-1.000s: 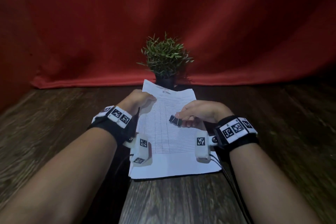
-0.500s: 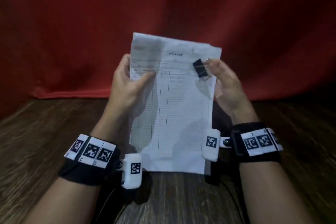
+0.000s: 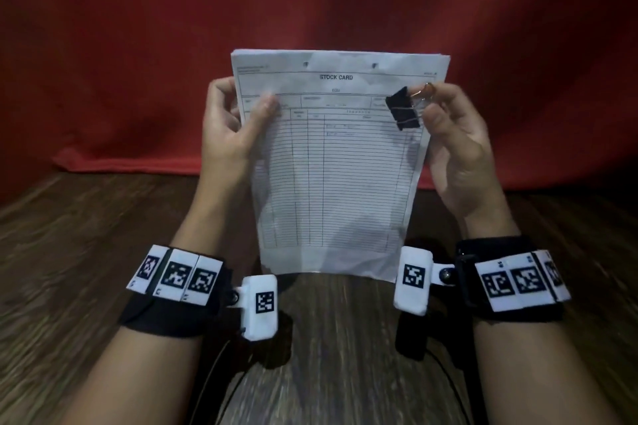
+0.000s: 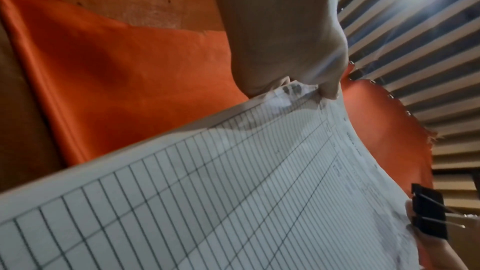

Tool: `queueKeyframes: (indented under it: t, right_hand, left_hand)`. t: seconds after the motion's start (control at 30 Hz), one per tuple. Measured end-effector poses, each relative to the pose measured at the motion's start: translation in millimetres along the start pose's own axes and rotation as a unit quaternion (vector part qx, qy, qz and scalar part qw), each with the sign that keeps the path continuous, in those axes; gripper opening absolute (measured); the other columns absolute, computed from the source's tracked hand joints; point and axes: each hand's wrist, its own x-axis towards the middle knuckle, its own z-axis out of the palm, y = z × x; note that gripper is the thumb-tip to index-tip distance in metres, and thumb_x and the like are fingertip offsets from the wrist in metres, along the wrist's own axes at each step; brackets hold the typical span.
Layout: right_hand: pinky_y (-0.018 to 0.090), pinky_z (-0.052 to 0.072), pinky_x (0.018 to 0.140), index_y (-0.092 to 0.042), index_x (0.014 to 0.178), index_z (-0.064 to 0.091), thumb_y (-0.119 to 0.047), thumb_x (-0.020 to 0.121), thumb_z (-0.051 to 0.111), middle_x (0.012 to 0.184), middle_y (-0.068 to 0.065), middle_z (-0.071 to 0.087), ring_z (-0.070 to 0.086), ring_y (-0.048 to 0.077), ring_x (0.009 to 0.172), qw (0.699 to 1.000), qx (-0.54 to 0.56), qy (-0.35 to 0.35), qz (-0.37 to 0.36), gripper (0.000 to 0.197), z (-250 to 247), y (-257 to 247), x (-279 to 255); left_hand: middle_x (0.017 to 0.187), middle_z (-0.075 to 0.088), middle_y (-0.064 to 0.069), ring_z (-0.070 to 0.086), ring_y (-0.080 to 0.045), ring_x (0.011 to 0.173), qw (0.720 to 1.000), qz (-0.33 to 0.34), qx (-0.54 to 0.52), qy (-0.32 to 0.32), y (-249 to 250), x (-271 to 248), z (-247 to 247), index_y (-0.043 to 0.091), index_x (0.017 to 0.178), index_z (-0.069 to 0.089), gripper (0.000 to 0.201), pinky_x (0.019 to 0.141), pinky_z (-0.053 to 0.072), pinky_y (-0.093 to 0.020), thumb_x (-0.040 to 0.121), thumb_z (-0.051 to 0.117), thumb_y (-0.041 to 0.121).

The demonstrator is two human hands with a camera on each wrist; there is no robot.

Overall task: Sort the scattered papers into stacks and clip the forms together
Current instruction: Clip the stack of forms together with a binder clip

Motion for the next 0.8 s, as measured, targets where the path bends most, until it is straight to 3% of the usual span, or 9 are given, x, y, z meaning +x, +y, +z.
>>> queueKeyframes:
  t: [0.13,0.23,0.33,0.43,0.53,0.6,0.67,0.73,0.8]
  right_hand:
    - [0.051,0.045,0.109,-0.02,0.114,0.067,-0.042,0.09,0.075,0.118,0.003,0.069,0.064,0.027,0.117,1.0,-0.016,0.0,-0.004,0.034,3,8,1]
    - [0.052,0.048,0.109,-0.016,0.117,0.065,-0.044,0.089,0.075,0.122,0.007,0.068,0.064,0.032,0.121,0.999,-0.033,0.01,-0.009,0.04,2,11,1]
    - [0.049,0.047,0.108,-0.018,0.115,0.066,-0.049,0.085,0.076,0.118,-0.001,0.07,0.064,0.025,0.117,0.999,-0.01,0.033,-0.021,0.044,2,11,2]
    - [0.054,0.045,0.109,-0.016,0.115,0.065,-0.046,0.086,0.076,0.116,0.0,0.07,0.065,0.026,0.115,0.999,-0.001,0.028,-0.025,0.043,5,14,2]
    - [0.057,0.044,0.11,-0.014,0.114,0.066,-0.043,0.087,0.075,0.117,0.004,0.071,0.065,0.029,0.115,0.999,0.013,0.037,-0.023,0.041,4,13,3]
    - [0.055,0.046,0.109,-0.014,0.114,0.067,-0.044,0.087,0.074,0.115,0.001,0.073,0.067,0.026,0.114,0.999,0.014,0.035,-0.014,0.041,1,9,2]
    - [0.055,0.047,0.108,-0.013,0.115,0.067,-0.043,0.088,0.073,0.115,0.001,0.074,0.067,0.026,0.113,1.0,0.005,0.024,-0.006,0.041,-2,7,2]
    - [0.06,0.045,0.111,-0.013,0.116,0.068,-0.042,0.09,0.073,0.118,0.008,0.072,0.066,0.03,0.115,1.0,-0.011,0.015,-0.007,0.039,-8,7,3]
    - [0.066,0.041,0.112,-0.014,0.118,0.07,-0.04,0.091,0.073,0.127,0.022,0.066,0.063,0.04,0.121,0.999,-0.036,0.003,-0.01,0.037,-15,5,4]
  left_hand:
    - [0.088,0.07,0.005,0.069,-0.003,0.074,1.0,-0.007,-0.01,0.021,-7,2,2,0.013,0.109,0.044,0.007,0.065,0.057,-0.021,0.11,0.05,0.015]
    - [0.094,0.064,0.0,0.064,-0.004,0.077,0.999,-0.008,-0.004,0.035,-11,4,6,0.018,0.106,0.047,0.011,0.068,0.054,-0.023,0.112,0.047,0.027]
    - [0.097,0.061,0.0,0.061,-0.005,0.082,0.999,-0.004,0.003,0.032,-14,7,4,0.02,0.107,0.052,0.016,0.073,0.052,-0.026,0.11,0.046,0.035]
    - [0.092,0.067,0.001,0.066,-0.005,0.078,1.0,0.003,-0.001,0.026,-14,7,4,0.019,0.103,0.055,0.011,0.07,0.055,-0.024,0.111,0.05,0.024]
    - [0.076,0.072,0.01,0.066,0.0,0.068,0.999,0.02,-0.007,0.049,-10,8,1,0.013,0.099,0.059,0.009,0.064,0.054,-0.019,0.107,0.057,0.008]
    - [0.078,0.076,0.009,0.07,-0.002,0.071,0.999,0.02,-0.013,0.047,-7,8,-1,0.012,0.106,0.06,0.007,0.066,0.056,-0.02,0.106,0.058,0.006]
    - [0.091,0.079,0.009,0.073,-0.002,0.081,0.999,0.026,-0.012,0.026,0,6,-1,0.014,0.125,0.057,0.022,0.072,0.058,-0.021,0.106,0.057,0.003]
    - [0.111,0.076,0.016,0.071,0.002,0.096,0.998,0.051,0.04,-0.013,9,7,-3,0.018,0.146,0.045,0.045,0.082,0.057,-0.018,0.106,0.055,0.0]
    - [0.129,0.068,0.009,0.067,0.003,0.105,0.99,0.083,0.103,-0.054,17,11,-10,0.02,0.153,0.04,0.053,0.089,0.054,-0.018,0.106,0.055,0.0]
